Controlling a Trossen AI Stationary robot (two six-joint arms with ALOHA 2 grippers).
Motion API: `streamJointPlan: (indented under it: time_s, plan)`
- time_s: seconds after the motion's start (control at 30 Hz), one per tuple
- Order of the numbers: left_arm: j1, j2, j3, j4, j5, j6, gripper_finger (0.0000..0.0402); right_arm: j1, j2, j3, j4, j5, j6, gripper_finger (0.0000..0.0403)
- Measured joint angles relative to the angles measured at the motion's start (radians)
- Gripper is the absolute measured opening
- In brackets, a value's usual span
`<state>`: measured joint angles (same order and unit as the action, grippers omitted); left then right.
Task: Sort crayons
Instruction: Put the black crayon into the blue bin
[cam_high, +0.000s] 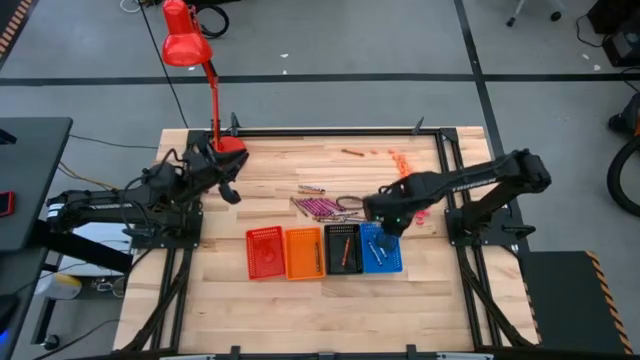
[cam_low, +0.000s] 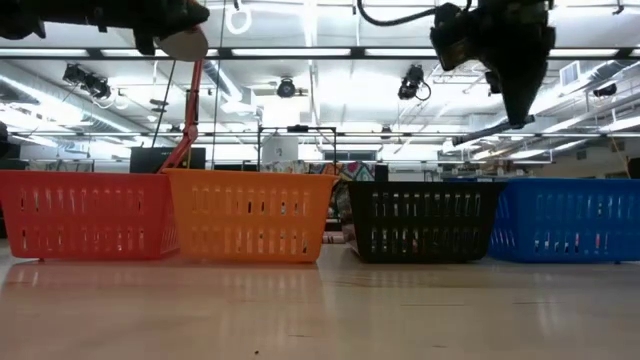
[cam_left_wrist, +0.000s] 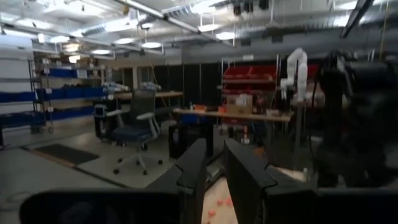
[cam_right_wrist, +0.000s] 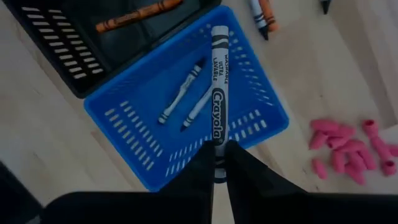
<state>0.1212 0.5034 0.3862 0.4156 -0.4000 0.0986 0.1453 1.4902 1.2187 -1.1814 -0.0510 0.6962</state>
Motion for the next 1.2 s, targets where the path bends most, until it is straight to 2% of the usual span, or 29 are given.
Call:
streamJointPlan:
  time_s: [0.17, 0.37, 0.63, 0.7, 0.8, 0.9, 1.03, 1.2]
  plan:
    - [0.0, 0.0, 0.0, 0.058, 0.0, 0.02, 0.0068, 0.054, 0.057, -0.034, 0.06, 0.012, 0.065, 0.0041]
    - [0.0, 0.0, 0.0, 0.071, 0.0, 0.108, 0.0068, 0.064, 0.129, -0.05, 0.058, 0.027, 0.086, 0.0057]
    - [0.0, 0.058, 0.0, 0.067, 0.0, 0.114, 0.0068, 0.042, 0.084, -0.05, 0.071, 0.029, 0.022, 0.0097]
    - [0.0, 0.091, 0.008, 0.063, 0.0, 0.114, 0.0068, 0.038, 0.059, -0.05, 0.075, 0.062, -0.022, 0.0107]
    - [0.0, 0.156, 0.054, 0.044, 0.0, 0.099, 0.0068, 0.037, 0.008, -0.05, 0.105, 0.219, -0.095, 0.0113]
    - [0.0, 0.239, 0.101, -0.009, 0.0, 0.076, 0.0068, 0.023, -0.06, -0.096, 0.224, 0.343, -0.195, 0.0113]
    - [0.0, 0.352, 0.174, -0.088, 0.0, 0.05, 0.0068, -0.025, -0.162, -0.223, 0.472, 0.355, -0.334, 0.0111]
    - [0.0, 0.474, 0.271, -0.194, 0.001, 0.002, 0.0068, -0.089, -0.284, -0.388, 0.802, 0.422, -0.542, 0.011]
